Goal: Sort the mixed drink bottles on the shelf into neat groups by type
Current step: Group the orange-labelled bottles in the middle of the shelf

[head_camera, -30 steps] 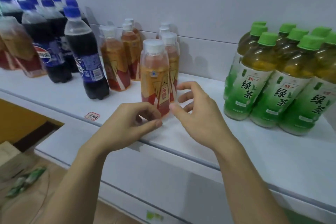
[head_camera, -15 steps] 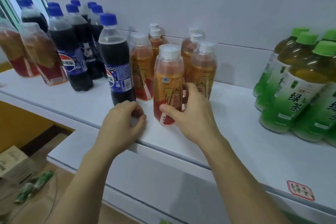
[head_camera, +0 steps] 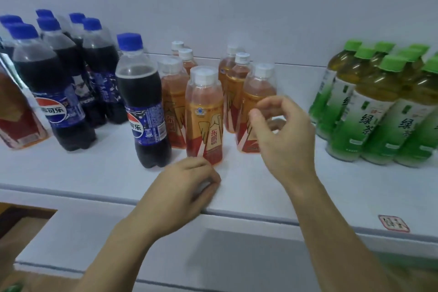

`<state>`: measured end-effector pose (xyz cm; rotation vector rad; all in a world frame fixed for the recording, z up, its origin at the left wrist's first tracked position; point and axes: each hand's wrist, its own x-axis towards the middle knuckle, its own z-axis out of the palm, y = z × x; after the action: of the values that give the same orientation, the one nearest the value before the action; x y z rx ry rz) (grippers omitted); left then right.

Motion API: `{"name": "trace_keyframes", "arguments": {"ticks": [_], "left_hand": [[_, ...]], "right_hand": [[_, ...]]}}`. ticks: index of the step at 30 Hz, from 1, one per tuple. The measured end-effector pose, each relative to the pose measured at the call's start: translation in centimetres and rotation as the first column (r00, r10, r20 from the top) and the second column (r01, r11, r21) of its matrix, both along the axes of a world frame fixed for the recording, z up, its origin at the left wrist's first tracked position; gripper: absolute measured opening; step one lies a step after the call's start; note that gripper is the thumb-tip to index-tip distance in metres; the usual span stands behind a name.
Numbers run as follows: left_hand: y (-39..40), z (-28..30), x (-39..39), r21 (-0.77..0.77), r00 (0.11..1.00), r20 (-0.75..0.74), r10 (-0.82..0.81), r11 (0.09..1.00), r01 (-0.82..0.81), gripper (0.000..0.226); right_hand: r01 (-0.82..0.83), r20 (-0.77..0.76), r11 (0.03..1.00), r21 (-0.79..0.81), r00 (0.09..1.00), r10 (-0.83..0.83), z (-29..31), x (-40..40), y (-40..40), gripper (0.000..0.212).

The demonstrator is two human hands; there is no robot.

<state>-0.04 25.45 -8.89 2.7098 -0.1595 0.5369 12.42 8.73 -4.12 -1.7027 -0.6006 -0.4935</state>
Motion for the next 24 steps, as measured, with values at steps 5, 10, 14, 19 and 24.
{"name": "trace_keyframes", "arguments": {"ticks": [5, 10, 14, 19, 24], "left_hand": [[-3.0, 0.3, 2.3, 0.121, 0.965, -0.088, -0.248, 0.959, 0.257, 0.032], [-5.5, 0.6, 5.2, 0.085, 0.976, -0.060, -0.210, 0.973, 0.215, 0.040], [-6.2, 0.9, 8.3, 0.154, 0.976, -0.134, -0.173, 0.969, 0.193, 0.044], [-7.0, 1.3, 12.7, 0.247, 0.974, -0.217, -0.065, 0.962, 0.120, 0.038], [-7.0, 0.5, 15.0, 0.142, 0.989, -0.140, -0.043, 0.988, 0.063, 0.025]], "right_hand": [[0.120, 0.066, 0.985, -0.126, 0.991, -0.113, 3.8, 4.8, 0.0, 0.060], [-0.129, -0.115, 0.883, -0.451, 0.990, 0.086, 4.4, 8.0, -0.5, 0.084], [-0.041, -0.065, 0.867, -0.497, 0.998, 0.010, 4.8, 9.9, -1.6, 0.084], [0.012, -0.141, 0.884, -0.467, 0.986, -0.088, 5.5, 13.5, -0.7, 0.080], [0.012, -0.181, 0.887, -0.461, 0.978, -0.108, 6.1, 17.2, 1.6, 0.071]]}}
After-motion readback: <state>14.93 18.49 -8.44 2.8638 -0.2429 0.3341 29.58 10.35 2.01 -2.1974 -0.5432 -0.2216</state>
